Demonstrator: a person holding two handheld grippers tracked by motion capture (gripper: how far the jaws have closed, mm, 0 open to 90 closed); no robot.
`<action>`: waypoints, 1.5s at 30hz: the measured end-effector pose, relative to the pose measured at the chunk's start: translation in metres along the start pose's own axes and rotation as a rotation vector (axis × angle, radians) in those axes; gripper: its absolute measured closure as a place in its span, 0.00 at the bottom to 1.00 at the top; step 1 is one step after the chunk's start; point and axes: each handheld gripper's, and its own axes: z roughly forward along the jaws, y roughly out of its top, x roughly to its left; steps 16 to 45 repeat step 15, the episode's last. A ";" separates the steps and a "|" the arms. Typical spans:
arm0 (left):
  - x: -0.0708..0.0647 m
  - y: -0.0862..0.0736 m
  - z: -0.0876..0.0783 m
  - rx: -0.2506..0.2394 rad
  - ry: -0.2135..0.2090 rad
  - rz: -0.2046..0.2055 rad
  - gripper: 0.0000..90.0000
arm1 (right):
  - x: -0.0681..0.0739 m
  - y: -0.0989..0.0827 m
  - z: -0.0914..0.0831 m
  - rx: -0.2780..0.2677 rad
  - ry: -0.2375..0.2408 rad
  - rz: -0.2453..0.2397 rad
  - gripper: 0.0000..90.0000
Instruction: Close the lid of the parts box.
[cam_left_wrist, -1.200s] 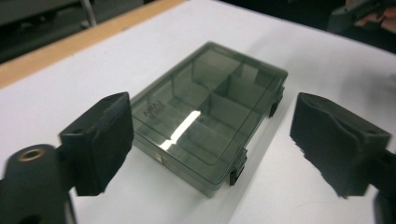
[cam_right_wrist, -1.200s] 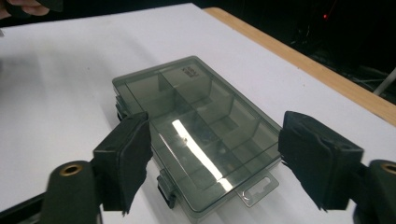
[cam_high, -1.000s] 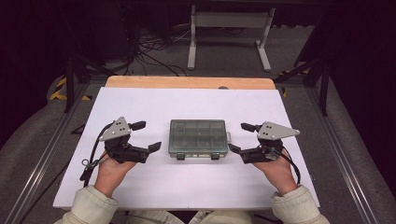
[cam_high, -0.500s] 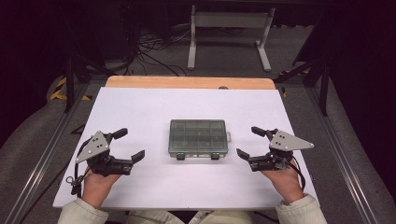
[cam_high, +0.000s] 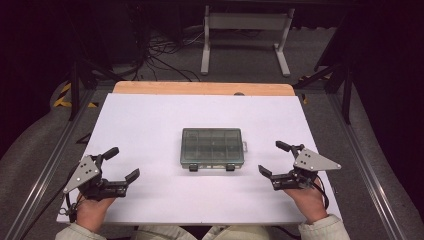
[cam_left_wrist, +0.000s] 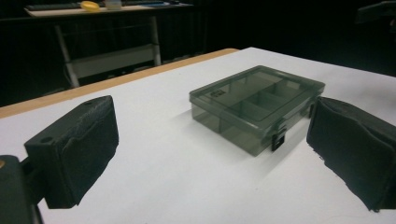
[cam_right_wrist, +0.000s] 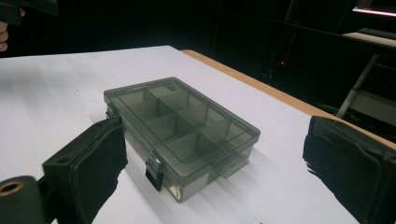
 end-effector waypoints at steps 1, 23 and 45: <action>0.000 -0.003 -0.001 -0.008 0.002 -0.012 0.03 | 0.000 -0.002 -0.001 -0.002 -0.004 0.004 0.07; 0.006 -0.015 -0.001 -0.022 0.002 0.024 0.03 | -0.007 -0.018 -0.002 0.013 -0.024 0.042 0.06; 0.006 -0.015 -0.001 -0.022 0.002 0.024 0.03 | -0.007 -0.018 -0.002 0.013 -0.024 0.042 0.06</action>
